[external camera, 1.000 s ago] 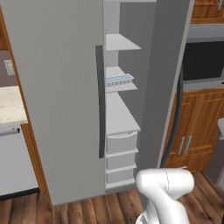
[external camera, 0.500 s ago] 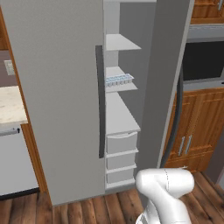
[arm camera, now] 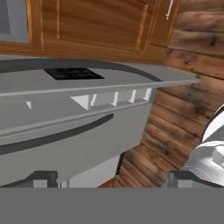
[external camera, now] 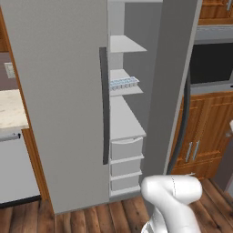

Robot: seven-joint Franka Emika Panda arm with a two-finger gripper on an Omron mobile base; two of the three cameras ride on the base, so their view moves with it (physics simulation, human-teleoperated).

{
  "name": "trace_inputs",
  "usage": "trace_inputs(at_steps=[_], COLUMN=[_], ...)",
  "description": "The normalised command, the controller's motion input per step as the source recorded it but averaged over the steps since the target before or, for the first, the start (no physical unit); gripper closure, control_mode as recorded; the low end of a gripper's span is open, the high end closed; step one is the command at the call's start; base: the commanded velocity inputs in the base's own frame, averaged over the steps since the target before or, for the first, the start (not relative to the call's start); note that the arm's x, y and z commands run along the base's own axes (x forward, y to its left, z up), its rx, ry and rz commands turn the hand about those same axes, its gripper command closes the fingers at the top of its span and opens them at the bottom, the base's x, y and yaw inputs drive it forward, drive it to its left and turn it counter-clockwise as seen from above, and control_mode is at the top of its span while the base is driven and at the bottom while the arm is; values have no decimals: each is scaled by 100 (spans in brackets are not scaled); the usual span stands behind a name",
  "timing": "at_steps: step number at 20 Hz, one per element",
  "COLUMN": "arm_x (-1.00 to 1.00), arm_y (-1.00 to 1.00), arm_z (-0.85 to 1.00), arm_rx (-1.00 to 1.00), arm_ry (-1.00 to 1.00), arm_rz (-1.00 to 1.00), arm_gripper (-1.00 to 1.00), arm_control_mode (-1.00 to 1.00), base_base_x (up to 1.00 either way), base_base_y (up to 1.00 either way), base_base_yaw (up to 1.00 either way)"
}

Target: The ice cube tray has been filled with water. Take the tray and place it in the freezer to make ice. Close the freezer door after placing the tray.

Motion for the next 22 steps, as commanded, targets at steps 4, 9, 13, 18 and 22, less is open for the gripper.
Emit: trace_inputs(at_steps=[4,9,13,18,22], arm_x=[93,93,80,65,49], arm_y=[-15,-11,-19,-30,-33], arm_z=[-51,-49,-38,-29,-15], arm_rx=[5,5,5,4,5], arm_ry=[-19,-10,-6,0,0], arm_rz=[15,7,0,0,0], arm_gripper=[-100,-100,-100,-100,-100], arm_control_mode=[-100,-100,-100,-100,-100], base_base_x=[0,0,0,0,0], base_base_y=[0,0,0,0,0], base_base_yaw=[0,0,0,0,0])
